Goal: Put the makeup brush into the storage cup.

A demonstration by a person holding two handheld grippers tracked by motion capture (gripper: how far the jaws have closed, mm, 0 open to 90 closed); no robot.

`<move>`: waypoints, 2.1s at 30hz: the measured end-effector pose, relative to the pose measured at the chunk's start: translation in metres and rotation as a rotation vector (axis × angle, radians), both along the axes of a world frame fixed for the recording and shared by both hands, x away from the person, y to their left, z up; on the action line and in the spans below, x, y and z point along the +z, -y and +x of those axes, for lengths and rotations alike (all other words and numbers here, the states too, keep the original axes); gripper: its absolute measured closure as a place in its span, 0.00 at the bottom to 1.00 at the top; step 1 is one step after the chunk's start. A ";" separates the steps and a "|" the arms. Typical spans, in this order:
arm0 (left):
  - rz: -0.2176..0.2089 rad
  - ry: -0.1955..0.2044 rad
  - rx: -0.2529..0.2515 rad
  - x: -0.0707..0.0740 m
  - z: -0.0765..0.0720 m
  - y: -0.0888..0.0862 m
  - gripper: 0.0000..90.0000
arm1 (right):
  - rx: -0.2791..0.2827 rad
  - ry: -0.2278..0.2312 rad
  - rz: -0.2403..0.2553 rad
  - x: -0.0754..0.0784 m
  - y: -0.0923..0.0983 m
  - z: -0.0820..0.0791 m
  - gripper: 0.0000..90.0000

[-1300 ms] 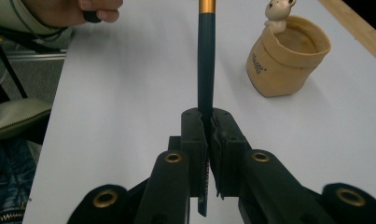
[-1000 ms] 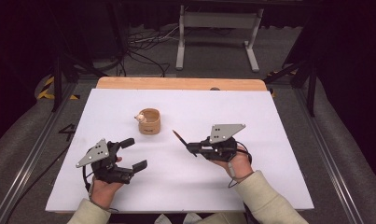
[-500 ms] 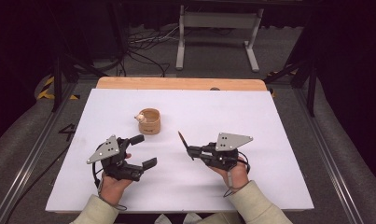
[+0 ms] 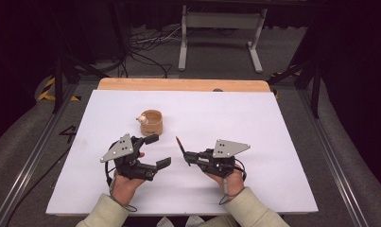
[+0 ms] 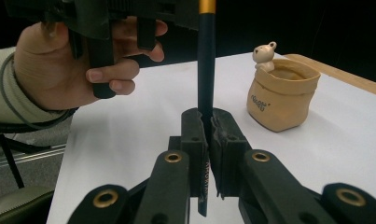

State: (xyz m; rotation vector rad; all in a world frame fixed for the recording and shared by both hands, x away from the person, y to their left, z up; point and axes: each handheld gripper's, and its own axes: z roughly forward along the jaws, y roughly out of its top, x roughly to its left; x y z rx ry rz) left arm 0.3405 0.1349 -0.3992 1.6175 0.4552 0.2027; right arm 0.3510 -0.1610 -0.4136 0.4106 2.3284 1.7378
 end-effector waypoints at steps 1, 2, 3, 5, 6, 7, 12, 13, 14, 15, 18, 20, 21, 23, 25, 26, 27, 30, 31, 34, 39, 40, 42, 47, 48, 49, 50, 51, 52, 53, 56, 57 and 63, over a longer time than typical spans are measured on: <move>-0.004 -0.003 -0.003 0.000 0.000 0.002 0.12 | -0.001 0.002 -0.001 -0.001 -0.001 0.000 0.94; -0.002 -0.005 -0.009 0.000 0.000 0.004 0.13 | -0.002 0.002 0.000 -0.001 -0.001 -0.001 0.94; 0.002 -0.005 -0.014 0.001 0.000 0.007 0.15 | -0.002 0.003 0.000 -0.002 -0.002 -0.001 0.94; 0.007 -0.001 -0.022 0.001 0.000 0.012 0.17 | -0.002 0.007 0.006 -0.002 -0.002 -0.002 0.94; 0.009 -0.005 -0.028 0.001 0.001 0.013 0.19 | -0.003 0.007 0.009 -0.002 -0.002 -0.002 0.94; 0.016 -0.004 -0.029 0.001 0.001 0.015 0.21 | -0.001 0.005 0.012 -0.002 -0.003 -0.002 0.94; 0.018 -0.015 -0.039 -0.002 0.002 0.024 0.33 | 0.000 0.002 0.018 -0.004 -0.005 -0.002 0.94; 0.021 -0.018 -0.039 -0.002 0.002 0.026 0.37 | 0.001 0.004 0.018 -0.005 -0.005 -0.003 0.94; 0.022 -0.020 -0.041 -0.003 0.002 0.027 0.39 | 0.000 0.006 0.017 -0.005 -0.005 -0.003 0.94; 0.025 -0.018 -0.039 -0.003 0.003 0.029 0.42 | 0.001 0.007 0.020 -0.005 -0.005 -0.003 0.94; 0.027 -0.021 -0.022 -0.003 0.002 0.032 0.51 | 0.001 0.007 0.020 -0.006 -0.006 -0.004 0.94; 0.023 -0.032 -0.023 -0.003 0.002 0.033 0.60 | 0.000 0.009 0.023 -0.006 -0.007 -0.004 0.94; 0.025 -0.034 -0.022 -0.003 0.001 0.034 0.64 | -0.002 0.014 0.022 -0.006 -0.007 -0.004 0.94; 0.025 -0.036 -0.019 -0.002 0.000 0.034 0.72 | -0.008 0.018 0.018 -0.006 -0.007 -0.005 0.94; 0.030 -0.039 -0.017 -0.002 0.000 0.034 0.79 | -0.009 0.017 0.019 -0.007 -0.007 -0.005 0.94; 0.038 -0.036 -0.012 -0.002 -0.001 0.034 0.82 | -0.008 0.017 0.019 -0.007 -0.007 -0.005 0.94; 0.043 -0.035 -0.005 -0.001 -0.002 0.034 0.85 | -0.008 0.018 0.020 -0.007 -0.007 -0.005 0.94; 0.050 -0.028 0.003 0.000 -0.003 0.034 0.91 | -0.001 0.021 0.025 -0.007 -0.007 -0.006 0.94; 0.057 -0.027 0.007 0.000 -0.003 0.034 0.91 | -0.004 0.021 0.026 -0.007 -0.007 -0.006 0.94; 0.065 -0.013 0.016 0.002 -0.006 0.036 0.92 | -0.001 0.019 0.031 -0.007 -0.007 -0.005 0.93; 0.074 -0.014 0.028 0.005 -0.007 0.035 0.92 | -0.028 0.024 0.021 -0.004 -0.005 -0.006 0.80; 0.076 -0.024 0.034 0.007 -0.007 0.034 0.92 | -0.034 0.026 0.018 -0.003 -0.004 -0.006 0.77; 0.083 -0.025 0.047 0.009 -0.006 0.032 0.92 | -0.049 0.036 0.014 0.000 0.000 -0.007 0.70; 0.099 -0.032 0.084 0.014 -0.003 0.026 0.92 | -0.124 0.041 0.032 0.008 0.016 -0.007 0.43; 0.096 -0.037 0.097 0.015 -0.001 0.025 0.92 | -0.137 0.037 0.037 0.008 0.019 -0.007 0.37; 0.092 -0.043 0.106 0.016 0.000 0.024 0.92 | -0.152 0.027 0.049 0.009 0.024 -0.005 0.32; 0.090 -0.049 0.114 0.017 0.002 0.023 0.92 | -0.154 0.011 0.067 0.009 0.028 -0.004 0.29; 0.087 -0.049 0.126 0.017 0.003 0.023 0.92 | -0.165 0.001 0.075 0.009 0.031 -0.003 0.24; 0.091 -0.050 0.137 0.018 0.004 0.021 0.92 | -0.180 0.002 0.076 0.009 0.034 -0.002 0.20; 0.090 -0.045 0.144 0.019 0.005 0.020 0.92 | -0.193 0.005 0.074 0.009 0.037 -0.001 0.16; 0.085 -0.044 0.163 0.023 0.008 0.016 0.92 | -0.224 0.021 0.050 0.009 0.042 -0.001 0.08; 0.082 -0.046 0.168 0.023 0.009 0.014 0.92 | -0.236 0.032 0.041 0.009 0.044 -0.001 0.06; 0.084 -0.072 0.210 0.031 0.026 0.004 0.92 | -0.269 0.036 0.044 0.007 0.056 -0.004 0.02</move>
